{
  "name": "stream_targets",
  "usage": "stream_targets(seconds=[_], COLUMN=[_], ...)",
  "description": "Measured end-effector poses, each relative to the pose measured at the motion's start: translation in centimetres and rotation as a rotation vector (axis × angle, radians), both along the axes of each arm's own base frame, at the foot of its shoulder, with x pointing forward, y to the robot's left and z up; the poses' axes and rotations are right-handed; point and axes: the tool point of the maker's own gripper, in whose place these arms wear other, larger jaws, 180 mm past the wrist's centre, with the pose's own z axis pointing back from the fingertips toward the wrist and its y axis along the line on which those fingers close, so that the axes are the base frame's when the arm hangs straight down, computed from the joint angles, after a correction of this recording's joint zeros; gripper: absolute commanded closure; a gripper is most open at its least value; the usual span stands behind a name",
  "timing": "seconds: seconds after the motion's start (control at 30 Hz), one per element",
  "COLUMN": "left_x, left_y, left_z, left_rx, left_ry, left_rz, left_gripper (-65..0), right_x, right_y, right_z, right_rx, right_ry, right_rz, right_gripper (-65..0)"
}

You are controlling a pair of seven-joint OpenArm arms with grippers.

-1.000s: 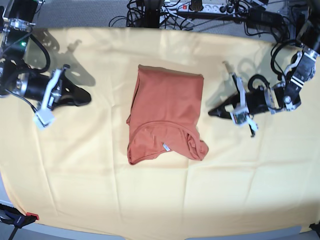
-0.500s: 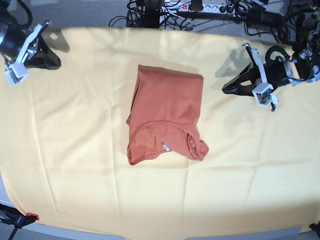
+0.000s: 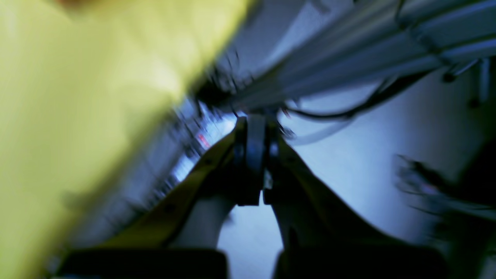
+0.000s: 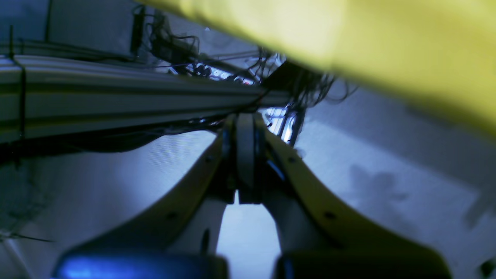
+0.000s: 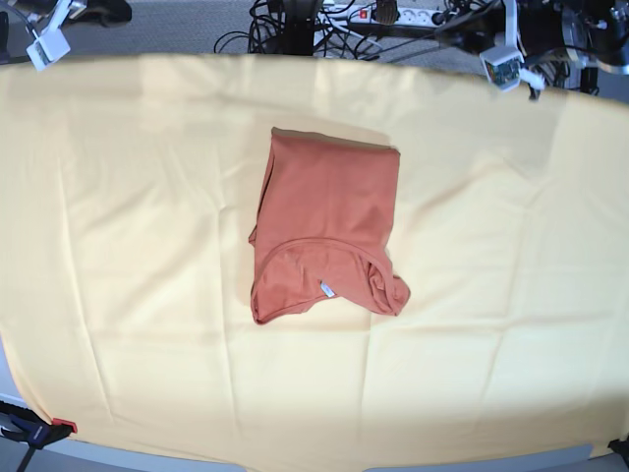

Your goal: Fold the T-shirt properly

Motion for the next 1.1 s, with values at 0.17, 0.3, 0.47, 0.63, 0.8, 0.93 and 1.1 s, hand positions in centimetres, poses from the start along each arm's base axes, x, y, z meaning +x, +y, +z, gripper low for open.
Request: stream_targets(seconds=[0.17,0.3,0.47,0.63,0.8,0.93,1.1], left_x=[-5.8,-7.5,-10.2,-11.2,-10.9,-9.9,-9.1], left_y=[-0.7,-1.9,-0.5,0.5,0.8,1.2,1.6], left_z=[-1.3,-1.4,-6.8,-14.2,-21.4,-26.0,-30.0], left_rx=[0.000,-0.046,-0.011,0.028,0.045,0.060,0.077], left_ry=[0.182,0.222,0.353,0.456,0.518,0.518,0.449], left_rz=[0.084,0.172,0.307,0.438,0.569,0.691,0.778], left_gripper=[0.0,0.0,0.0,0.0,0.0,0.0,0.0], right_x=[-3.8,-5.4,-8.4,-8.5,-6.6,-6.5,-5.7], right_y=[-0.2,-0.2,1.3,0.6,1.0,1.5,2.6], right_z=[-1.1,-3.0,-6.8,-13.0,-18.3,-22.4,-26.4], right_rx=[0.035,0.102,0.182,0.097,0.050,-0.011,-0.049], right_ry=[0.140,0.220,0.380,0.420,0.415,0.423,0.360], right_rz=[-0.040,-0.096,-0.111,-0.129,-0.101,-0.053,0.008], right_gripper=[0.0,0.0,0.0,0.0,0.0,0.0,0.0])
